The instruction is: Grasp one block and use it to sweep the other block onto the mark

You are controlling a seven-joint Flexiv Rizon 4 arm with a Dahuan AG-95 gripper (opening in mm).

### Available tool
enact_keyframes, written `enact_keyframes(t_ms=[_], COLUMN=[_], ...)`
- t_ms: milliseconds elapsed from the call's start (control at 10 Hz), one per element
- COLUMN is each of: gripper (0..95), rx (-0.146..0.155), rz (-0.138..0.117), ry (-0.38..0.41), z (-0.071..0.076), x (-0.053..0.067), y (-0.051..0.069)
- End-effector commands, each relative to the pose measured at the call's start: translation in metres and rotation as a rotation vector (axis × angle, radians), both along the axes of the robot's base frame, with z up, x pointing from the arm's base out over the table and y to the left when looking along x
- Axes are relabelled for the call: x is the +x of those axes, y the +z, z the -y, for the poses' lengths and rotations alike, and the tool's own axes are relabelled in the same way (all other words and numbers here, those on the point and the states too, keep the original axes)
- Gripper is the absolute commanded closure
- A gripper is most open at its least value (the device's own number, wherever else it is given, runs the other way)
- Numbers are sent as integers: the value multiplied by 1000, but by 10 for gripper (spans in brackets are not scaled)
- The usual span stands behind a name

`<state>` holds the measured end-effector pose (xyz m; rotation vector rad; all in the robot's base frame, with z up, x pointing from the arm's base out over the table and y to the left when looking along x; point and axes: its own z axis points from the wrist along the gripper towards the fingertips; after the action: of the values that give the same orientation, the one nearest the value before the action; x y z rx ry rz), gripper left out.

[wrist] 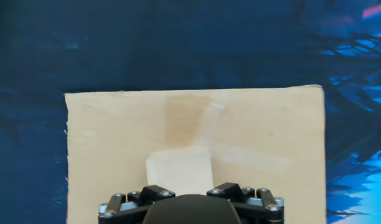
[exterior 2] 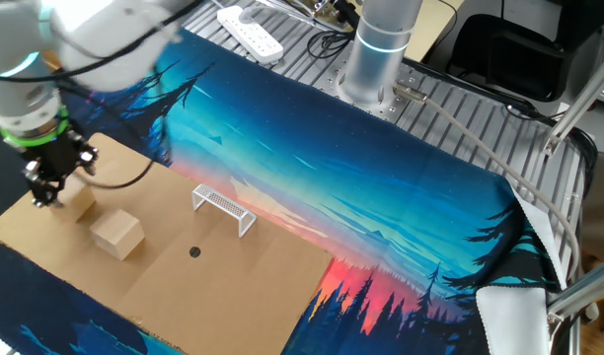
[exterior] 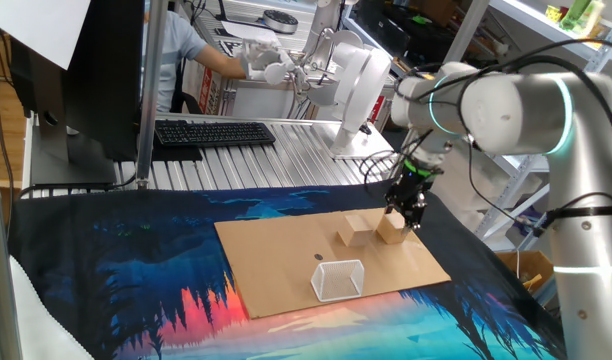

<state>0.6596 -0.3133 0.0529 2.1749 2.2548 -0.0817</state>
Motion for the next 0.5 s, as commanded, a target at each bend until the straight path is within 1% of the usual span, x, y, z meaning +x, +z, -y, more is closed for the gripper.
enact_keyframes(t_ms=[100, 400, 500], gripper=[190, 190, 190], rx=[13, 10, 14], rz=[-10, -9, -8], ry=[5, 19, 24], z=[6, 8, 10], x=[9, 12, 14], y=[-2, 0, 1])
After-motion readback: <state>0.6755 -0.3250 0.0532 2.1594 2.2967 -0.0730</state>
